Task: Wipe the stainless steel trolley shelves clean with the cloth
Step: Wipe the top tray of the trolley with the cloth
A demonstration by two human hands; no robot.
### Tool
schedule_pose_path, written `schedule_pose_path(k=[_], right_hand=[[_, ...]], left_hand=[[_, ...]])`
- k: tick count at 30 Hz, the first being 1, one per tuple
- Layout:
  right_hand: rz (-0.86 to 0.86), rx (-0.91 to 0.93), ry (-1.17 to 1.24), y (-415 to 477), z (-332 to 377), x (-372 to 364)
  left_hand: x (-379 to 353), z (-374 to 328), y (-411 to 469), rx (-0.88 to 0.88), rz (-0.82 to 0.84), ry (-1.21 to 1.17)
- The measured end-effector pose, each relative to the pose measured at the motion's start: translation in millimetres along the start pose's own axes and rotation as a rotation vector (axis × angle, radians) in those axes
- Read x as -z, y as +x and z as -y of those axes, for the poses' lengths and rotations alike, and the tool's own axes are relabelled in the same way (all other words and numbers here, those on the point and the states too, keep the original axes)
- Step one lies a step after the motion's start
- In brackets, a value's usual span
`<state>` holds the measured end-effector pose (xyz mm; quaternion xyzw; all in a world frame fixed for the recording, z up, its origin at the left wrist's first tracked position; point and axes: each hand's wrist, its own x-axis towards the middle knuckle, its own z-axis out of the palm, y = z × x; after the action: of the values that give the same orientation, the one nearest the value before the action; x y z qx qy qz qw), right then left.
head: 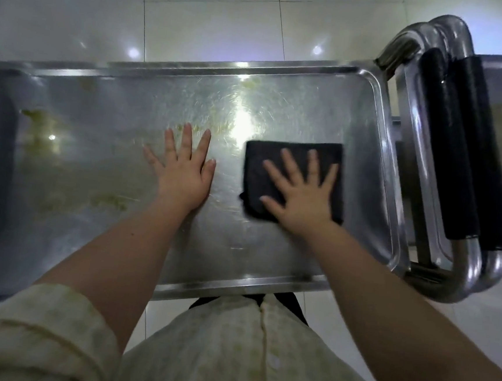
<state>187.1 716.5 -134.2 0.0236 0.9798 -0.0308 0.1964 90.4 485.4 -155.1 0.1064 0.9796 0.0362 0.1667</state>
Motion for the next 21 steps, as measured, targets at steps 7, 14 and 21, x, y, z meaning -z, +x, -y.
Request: schedule_pose_path(k=[7,14,21], right_hand=[[-0.012,0.094,0.004,-16.7,17.2,-8.9],[0.075,-0.436,0.035,-61.0,-104.2,-15.8],[-0.001,0.203,0.009,-64.8,50.5,-33.3]], left_hand=[[1.6,1.1,-3.0,-0.016,-0.010,-0.033],[-1.4,-5.6,-6.4,-0.019,-0.004,-0.013],[-3.6,-2.6,-7.4,-0.022,-0.029,0.018]])
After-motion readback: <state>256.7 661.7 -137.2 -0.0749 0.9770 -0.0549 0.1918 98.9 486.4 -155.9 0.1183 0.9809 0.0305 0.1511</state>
